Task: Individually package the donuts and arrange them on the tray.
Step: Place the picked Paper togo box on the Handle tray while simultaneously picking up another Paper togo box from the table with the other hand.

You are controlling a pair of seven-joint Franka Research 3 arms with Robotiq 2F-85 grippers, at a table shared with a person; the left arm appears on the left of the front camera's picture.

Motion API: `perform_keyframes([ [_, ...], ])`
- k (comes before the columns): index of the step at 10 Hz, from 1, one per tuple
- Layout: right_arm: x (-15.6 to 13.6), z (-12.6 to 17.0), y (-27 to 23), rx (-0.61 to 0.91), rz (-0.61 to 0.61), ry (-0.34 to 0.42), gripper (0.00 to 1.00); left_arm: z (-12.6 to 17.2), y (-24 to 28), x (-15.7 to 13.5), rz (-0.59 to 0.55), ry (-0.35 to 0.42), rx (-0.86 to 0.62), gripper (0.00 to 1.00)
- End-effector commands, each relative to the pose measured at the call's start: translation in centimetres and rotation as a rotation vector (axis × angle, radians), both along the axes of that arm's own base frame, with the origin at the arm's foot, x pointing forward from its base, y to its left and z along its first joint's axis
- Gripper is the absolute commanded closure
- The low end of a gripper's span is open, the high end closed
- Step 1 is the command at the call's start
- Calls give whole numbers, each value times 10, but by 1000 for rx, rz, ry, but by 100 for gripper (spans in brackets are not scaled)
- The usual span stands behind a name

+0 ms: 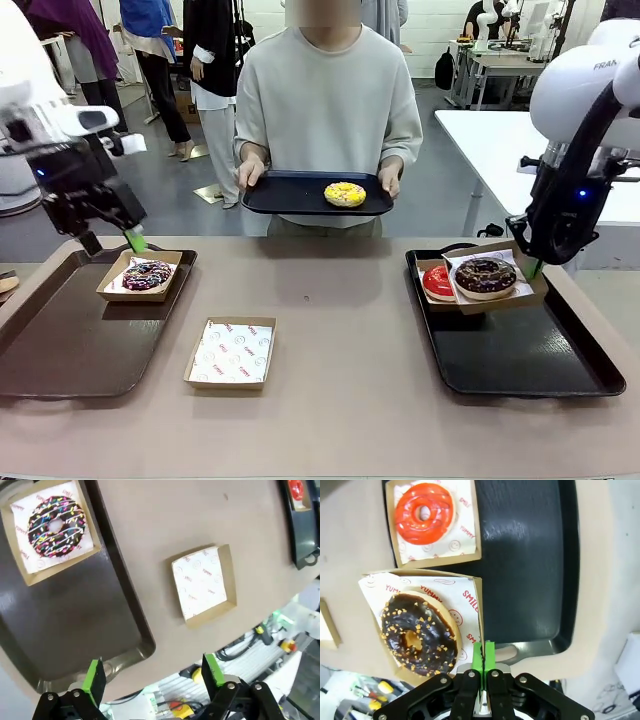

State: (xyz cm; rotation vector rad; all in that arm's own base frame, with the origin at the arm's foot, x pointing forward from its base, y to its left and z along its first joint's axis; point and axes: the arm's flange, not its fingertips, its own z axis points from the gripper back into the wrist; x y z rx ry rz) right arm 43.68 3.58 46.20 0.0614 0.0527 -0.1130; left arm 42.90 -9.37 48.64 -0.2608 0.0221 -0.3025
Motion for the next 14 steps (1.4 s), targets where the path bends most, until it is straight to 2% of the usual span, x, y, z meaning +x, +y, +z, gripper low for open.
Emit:
perform_keyframes([
  [1, -2, -10, -8, -21, -26, -12, 99, -22, -21, -11, 76, -92, 65, 0],
  [3, -1, -5, -4, 1, -10, 3, 99, -42, -52, -24, 90, -164, 113, 0],
  [5, -1, -5, -4, 1, -10, 3, 99, -58, -81, -37, 80, -195, 153, 0],
  [10, -1, -5, -4, 1, -10, 3, 99, -100, -125, -58, 50, -176, 198, 0],
  [14, -1, -5, -4, 1, -10, 3, 99, -94, -122, -59, 24, -155, 176, 0],
])
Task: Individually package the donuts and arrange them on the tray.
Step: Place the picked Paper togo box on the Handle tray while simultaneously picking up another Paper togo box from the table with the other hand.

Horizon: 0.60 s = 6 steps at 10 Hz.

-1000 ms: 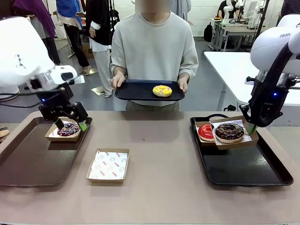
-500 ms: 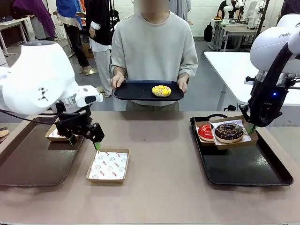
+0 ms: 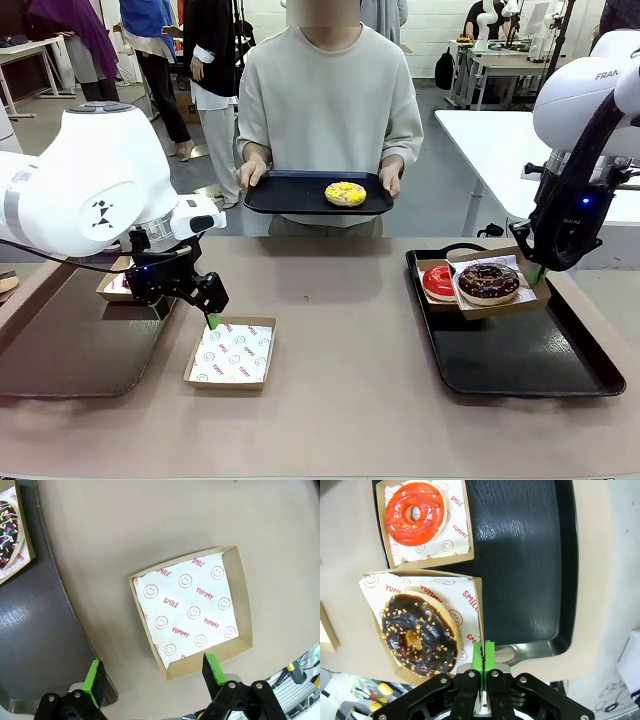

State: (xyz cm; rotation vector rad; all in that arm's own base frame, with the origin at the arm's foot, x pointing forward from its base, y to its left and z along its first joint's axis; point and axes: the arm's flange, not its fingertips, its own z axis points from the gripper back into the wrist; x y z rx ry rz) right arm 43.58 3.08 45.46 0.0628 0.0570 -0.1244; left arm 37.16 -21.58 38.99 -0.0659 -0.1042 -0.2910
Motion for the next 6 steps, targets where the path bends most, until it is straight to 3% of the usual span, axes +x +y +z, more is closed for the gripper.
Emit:
perform_keyframes([
  [1, 0, 3, 1, 0, 2, -2, 99, 2, 0, -2, -3, -3, 3, 0],
  [5, 0, 0, 0, 0, 0, 0, 99, 0, 0, 0, 0, -1, 0, 0],
  [6, -2, -12, 7, -49, 5, -9, 99, -4, 8, -2, 61, -12, -5, 0],
])
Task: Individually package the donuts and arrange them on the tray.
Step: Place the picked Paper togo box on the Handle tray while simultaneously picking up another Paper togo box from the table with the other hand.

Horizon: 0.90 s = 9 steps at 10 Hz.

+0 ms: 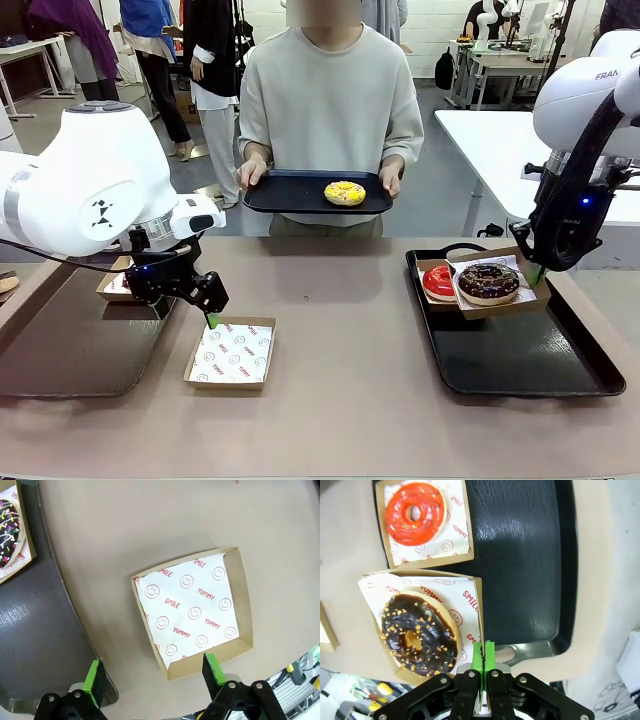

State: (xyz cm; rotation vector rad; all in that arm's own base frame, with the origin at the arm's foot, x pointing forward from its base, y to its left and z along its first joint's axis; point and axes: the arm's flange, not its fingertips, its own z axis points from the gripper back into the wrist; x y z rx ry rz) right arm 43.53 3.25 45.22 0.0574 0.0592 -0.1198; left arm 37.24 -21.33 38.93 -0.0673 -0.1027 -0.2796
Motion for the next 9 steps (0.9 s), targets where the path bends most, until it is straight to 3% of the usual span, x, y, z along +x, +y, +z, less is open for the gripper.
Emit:
perform_keyframes([
  [1, -5, -20, 9, -39, -6, -8, 99, -7, 11, -1, 77, -21, -11, 0],
  [9, -34, -70, -2, 68, 35, 14, 99, -30, -12, 13, 114, 7, -1, 0],
])
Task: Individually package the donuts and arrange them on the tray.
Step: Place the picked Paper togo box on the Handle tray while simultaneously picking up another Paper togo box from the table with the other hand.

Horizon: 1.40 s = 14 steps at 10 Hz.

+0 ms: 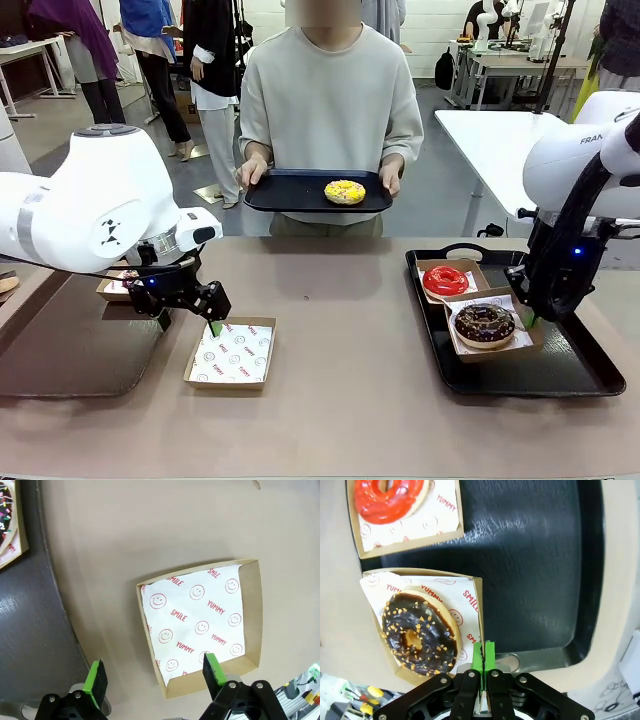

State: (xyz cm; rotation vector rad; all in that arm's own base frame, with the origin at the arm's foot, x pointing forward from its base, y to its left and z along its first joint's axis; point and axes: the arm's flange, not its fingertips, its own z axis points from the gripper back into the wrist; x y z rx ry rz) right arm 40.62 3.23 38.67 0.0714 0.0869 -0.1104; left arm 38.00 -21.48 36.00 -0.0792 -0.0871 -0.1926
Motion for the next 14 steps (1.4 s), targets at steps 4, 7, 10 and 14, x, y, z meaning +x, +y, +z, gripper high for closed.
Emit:
perform_keyframes([
  [4, 1, -15, -4, 57, 34, -3, 99, -10, -25, 13, 33, -16, 57, 0],
  [7, 6, -25, -5, 62, 31, 10, 99, -16, -26, 16, 39, -4, 68, 0],
  [10, 11, -32, -4, 67, 30, 22, 99, -22, -24, 17, 50, 4, 79, 0],
  [14, 12, -34, -5, 70, 25, 30, 99, -38, -18, 24, 75, 26, 82, 0],
])
